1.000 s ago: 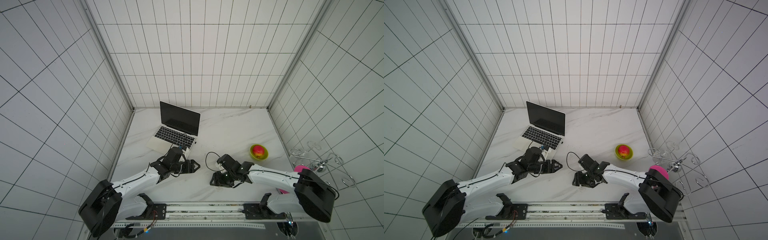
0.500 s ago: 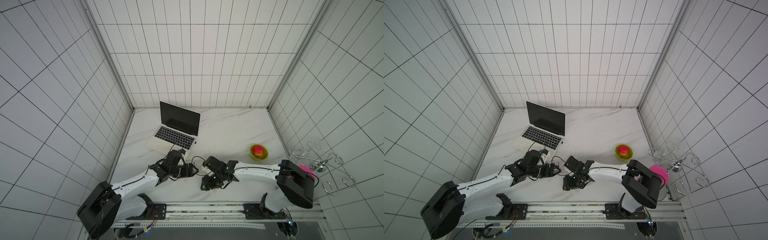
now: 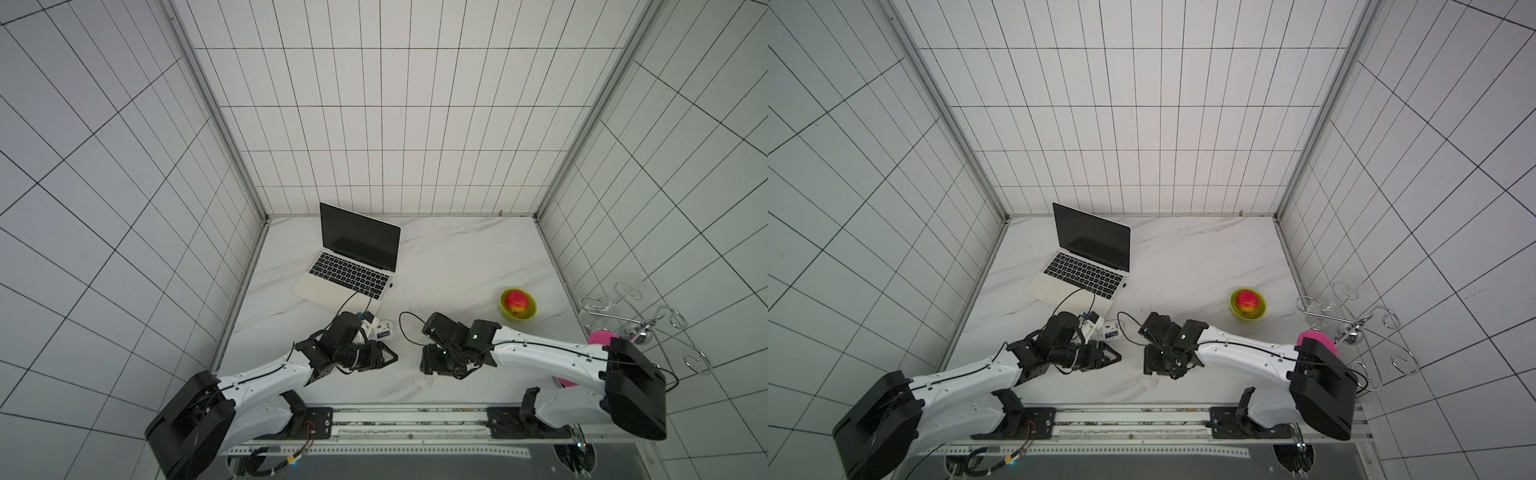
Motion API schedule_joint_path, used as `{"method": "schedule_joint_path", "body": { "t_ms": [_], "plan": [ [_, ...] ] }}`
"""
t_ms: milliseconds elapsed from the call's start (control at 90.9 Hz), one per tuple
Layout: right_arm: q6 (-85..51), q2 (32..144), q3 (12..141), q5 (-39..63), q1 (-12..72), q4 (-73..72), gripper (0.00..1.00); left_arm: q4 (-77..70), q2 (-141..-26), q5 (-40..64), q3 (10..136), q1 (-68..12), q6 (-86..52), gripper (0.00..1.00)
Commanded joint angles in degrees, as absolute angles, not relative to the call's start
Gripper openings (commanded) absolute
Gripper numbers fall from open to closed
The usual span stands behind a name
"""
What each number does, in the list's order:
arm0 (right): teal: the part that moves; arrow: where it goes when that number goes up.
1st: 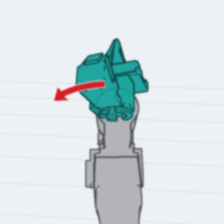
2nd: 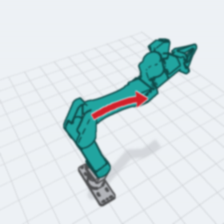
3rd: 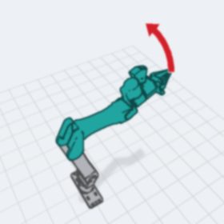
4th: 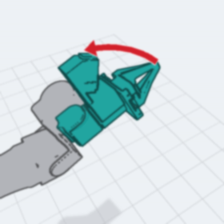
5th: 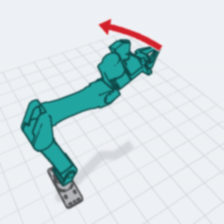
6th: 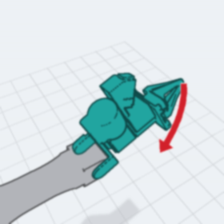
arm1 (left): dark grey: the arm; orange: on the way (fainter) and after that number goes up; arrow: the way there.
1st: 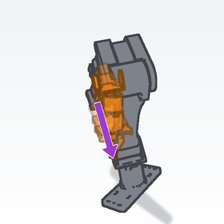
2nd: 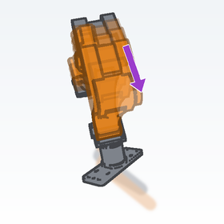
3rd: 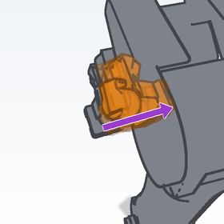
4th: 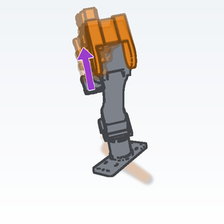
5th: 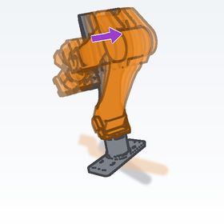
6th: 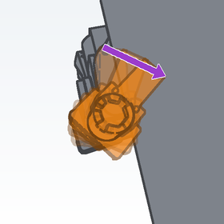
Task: Insert the wireless mouse receiver into the laptop
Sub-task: Adjust the lid at the center of the board, then pick up the lid from the center of the board.
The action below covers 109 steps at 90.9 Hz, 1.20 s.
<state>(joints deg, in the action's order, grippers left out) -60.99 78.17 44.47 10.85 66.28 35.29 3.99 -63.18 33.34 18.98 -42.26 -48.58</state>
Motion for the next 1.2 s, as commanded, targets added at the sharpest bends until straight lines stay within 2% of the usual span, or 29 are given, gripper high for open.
{"method": "schedule_joint_path", "body": {
  "t_ms": [0,231,715,1078,1188],
  "plan": [
    [-65.0,81.8,46.9,9.5,67.5,38.9,0.53,0.6,-65.1,36.4,18.7,-43.4,-48.8,0.55],
    [-66.7,88.5,51.3,9.1,68.7,40.7,0.43,-2.5,-70.2,36.3,18.6,-45.9,-48.8,0.51],
    [-68.4,95.5,53.5,9.8,69.5,42.8,0.36,-7.6,-76.5,36.6,18.1,-48.5,-49.7,0.49],
    [-68.2,98.1,53.2,11.5,69.5,42.8,0.22,-10.2,-78.6,37.0,17.9,-50.8,-51.6,0.47],
    [-68.3,98.0,52.8,11.8,69.5,42.3,0.21,-11.6,-80.0,36.9,17.5,-51.6,-52.2,0.47]
  ]
}}
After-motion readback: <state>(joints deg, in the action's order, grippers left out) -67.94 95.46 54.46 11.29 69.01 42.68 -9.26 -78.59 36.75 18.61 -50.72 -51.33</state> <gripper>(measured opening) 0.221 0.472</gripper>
